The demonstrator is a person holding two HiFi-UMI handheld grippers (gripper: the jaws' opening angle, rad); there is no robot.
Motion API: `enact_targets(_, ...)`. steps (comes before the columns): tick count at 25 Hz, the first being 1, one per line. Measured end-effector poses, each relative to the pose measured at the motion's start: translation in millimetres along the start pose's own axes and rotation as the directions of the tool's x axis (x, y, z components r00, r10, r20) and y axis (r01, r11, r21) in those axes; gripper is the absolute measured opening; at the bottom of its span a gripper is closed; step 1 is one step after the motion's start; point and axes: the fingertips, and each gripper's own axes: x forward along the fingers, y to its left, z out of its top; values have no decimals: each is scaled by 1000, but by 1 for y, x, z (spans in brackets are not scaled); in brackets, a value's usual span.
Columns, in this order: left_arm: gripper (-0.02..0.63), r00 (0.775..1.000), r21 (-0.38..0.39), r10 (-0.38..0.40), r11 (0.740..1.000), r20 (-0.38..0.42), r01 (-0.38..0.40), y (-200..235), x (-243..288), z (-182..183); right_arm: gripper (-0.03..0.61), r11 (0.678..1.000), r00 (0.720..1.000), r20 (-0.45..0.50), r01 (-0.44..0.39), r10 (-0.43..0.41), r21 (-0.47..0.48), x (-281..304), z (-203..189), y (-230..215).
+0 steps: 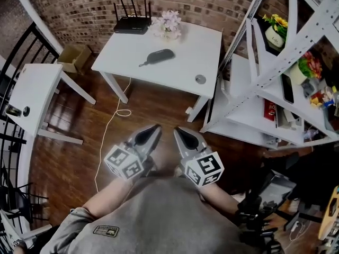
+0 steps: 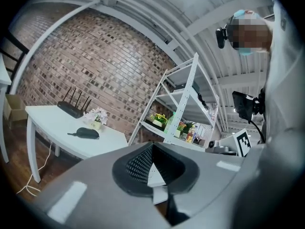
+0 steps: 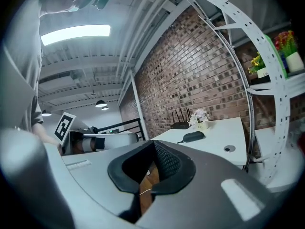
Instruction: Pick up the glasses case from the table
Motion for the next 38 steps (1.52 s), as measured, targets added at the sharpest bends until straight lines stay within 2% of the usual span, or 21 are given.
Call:
enact_targets(7, 2, 998, 9, -63, 998, -26, 63, 57, -11, 26, 12, 998, 998, 18, 66, -66, 21, 60, 2, 19)
enact_targets(16, 2, 996, -29, -66, 998, -59, 64, 115, -3, 32, 12, 994, 994, -6, 107, -106, 39, 113, 1, 13)
enact_targets(23, 2, 996, -10, -18, 1000, -84, 17, 171, 41, 40, 12, 994, 996, -2, 87, -87, 62, 169, 6, -31)
enact_targets(28, 2, 993, 7, 28, 1000, -118, -28, 215, 93, 44, 12, 995, 997, -14, 72, -72, 73, 207, 16, -81)
enact_targets(34, 2, 975, 29, 92, 996, -201, -88, 260, 148, 46, 12, 990, 997, -39, 67, -63, 121, 241, 24, -141)
enact_targets(38, 2, 958, 73, 145, 989, -249, -130, 287, 173, 40, 12, 989, 997, -51, 64, -58, 134, 257, 28, -173)
